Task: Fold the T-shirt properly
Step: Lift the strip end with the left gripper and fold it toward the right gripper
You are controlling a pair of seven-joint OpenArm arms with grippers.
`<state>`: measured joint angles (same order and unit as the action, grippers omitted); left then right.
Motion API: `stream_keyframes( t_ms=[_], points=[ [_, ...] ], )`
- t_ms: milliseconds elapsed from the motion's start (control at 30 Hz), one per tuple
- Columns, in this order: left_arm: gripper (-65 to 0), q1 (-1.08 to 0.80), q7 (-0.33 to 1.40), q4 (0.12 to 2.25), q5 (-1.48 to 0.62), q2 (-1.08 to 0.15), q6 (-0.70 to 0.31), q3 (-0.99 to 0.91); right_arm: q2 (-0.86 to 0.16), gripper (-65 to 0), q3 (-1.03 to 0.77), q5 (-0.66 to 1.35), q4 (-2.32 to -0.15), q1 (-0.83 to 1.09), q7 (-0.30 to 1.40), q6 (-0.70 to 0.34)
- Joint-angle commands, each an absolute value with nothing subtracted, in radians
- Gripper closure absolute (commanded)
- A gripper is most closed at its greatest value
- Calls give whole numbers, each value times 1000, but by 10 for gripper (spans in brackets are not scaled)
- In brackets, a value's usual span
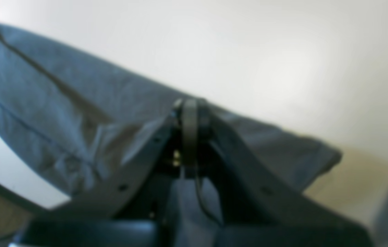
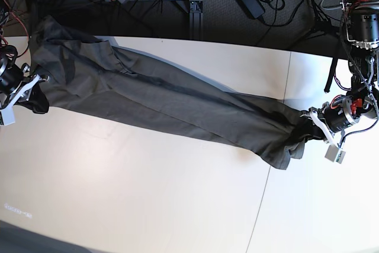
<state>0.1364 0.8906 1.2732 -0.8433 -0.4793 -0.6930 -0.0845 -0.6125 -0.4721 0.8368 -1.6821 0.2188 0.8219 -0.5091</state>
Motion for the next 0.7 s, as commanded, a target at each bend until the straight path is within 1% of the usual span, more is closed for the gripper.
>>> stream_keyframes(
  t_ms=[0, 67, 167, 267, 367, 467, 600, 667],
  points=[
    [0, 176, 850, 1262, -841, -500, -698, -92, -637, 0, -485, 846, -1694, 201, 804, -573],
    [0, 221, 826, 1200, -828, -503, -698, -92, -637, 0, -485, 846, -1694, 188, 805, -573],
    [0, 294, 840, 1129, -831, -509, -698, -92, -636, 0, -485, 846, -1694, 183, 805, -573],
    [0, 331, 914, 1158, -905, -514, -698, -91, -636, 0, -485, 846, -1694, 183, 805, -573],
    [0, 320, 991, 1271, -990, -513, -698, -62, -636, 0, -485, 839, -1694, 183, 805, -573],
    [0, 274, 993, 1427, -990, -511, -698, 15, -635, 0, -485, 826, -1694, 183, 805, -573],
    [0, 222, 992, 1629, -929, -461, -698, 155, -635, 0, -485, 827, -1694, 183, 804, -573],
    [0, 215, 991, 1708, -870, -415, -664, 228, -635, 0, -485, 827, -1694, 183, 805, -573]
  ],
)
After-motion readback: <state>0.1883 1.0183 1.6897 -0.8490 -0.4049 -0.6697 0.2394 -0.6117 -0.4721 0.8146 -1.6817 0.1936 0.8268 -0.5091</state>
